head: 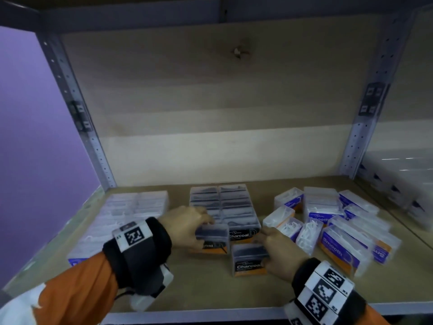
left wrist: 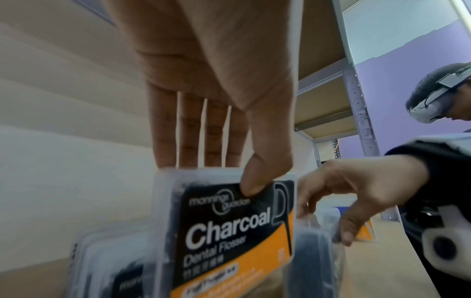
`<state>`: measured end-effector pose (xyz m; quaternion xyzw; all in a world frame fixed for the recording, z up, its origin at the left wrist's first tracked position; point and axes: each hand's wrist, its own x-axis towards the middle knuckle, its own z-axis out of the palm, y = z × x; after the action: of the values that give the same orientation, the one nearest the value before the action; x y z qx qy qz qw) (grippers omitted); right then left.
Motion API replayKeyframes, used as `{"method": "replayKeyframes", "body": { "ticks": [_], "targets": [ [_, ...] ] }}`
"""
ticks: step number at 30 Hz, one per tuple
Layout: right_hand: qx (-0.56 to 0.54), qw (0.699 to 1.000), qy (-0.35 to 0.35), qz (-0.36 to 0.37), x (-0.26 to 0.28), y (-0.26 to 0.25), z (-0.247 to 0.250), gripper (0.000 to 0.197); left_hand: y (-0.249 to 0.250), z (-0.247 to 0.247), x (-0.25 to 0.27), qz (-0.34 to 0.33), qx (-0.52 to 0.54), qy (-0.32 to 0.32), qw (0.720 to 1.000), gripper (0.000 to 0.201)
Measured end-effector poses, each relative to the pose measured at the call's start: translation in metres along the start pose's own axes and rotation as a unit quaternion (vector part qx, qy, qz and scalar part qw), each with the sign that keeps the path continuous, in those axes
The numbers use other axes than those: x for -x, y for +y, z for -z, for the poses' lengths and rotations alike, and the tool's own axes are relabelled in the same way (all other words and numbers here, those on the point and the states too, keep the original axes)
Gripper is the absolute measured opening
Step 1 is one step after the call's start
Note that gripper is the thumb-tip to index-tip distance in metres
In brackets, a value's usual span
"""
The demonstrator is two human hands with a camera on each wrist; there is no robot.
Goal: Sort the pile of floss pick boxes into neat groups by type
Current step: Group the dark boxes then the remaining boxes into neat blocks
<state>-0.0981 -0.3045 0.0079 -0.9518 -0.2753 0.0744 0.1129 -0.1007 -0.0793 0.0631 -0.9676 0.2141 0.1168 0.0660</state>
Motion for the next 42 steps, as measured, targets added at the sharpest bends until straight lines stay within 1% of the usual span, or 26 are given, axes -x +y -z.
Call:
{"method": "replayKeyframes", "body": {
  "ticks": [3, 13, 18, 24, 32, 42],
  "targets": [
    [0.005, 1.0, 0.003, -0.001, -0.005, 0.0, -0.001, 0.047, 0.003, -0.014, -0.002, 0.002, -0.001, -0.011, 1.0, 0.057],
    [0.014, 1.0, 0.009, -0.017, -0.016, -0.003, -0.004, 0.048, 0.002, -0.037, -0.006, 0.028, -0.007, 0.011, 1.0, 0.052],
    [0.014, 1.0, 0.018, -0.018, -0.019, -0.004, -0.004, 0.048, 0.002, -0.041, -0.009, 0.032, -0.004, 0.021, 0.999, 0.049],
    [0.014, 0.999, 0.025, -0.023, -0.022, -0.004, -0.004, 0.05, 0.0, -0.047, -0.01, 0.044, 0.0, 0.024, 0.999, 0.05],
    [0.011, 0.999, 0.03, -0.023, -0.027, -0.007, -0.007, 0.052, -0.004, -0.052, -0.013, 0.05, 0.032, 0.038, 0.998, 0.047],
    [0.007, 0.999, 0.023, -0.022, -0.03, -0.005, -0.008, 0.053, -0.008, -0.055, -0.016, 0.05, 0.063, 0.049, 0.996, 0.051]
  ]
}}
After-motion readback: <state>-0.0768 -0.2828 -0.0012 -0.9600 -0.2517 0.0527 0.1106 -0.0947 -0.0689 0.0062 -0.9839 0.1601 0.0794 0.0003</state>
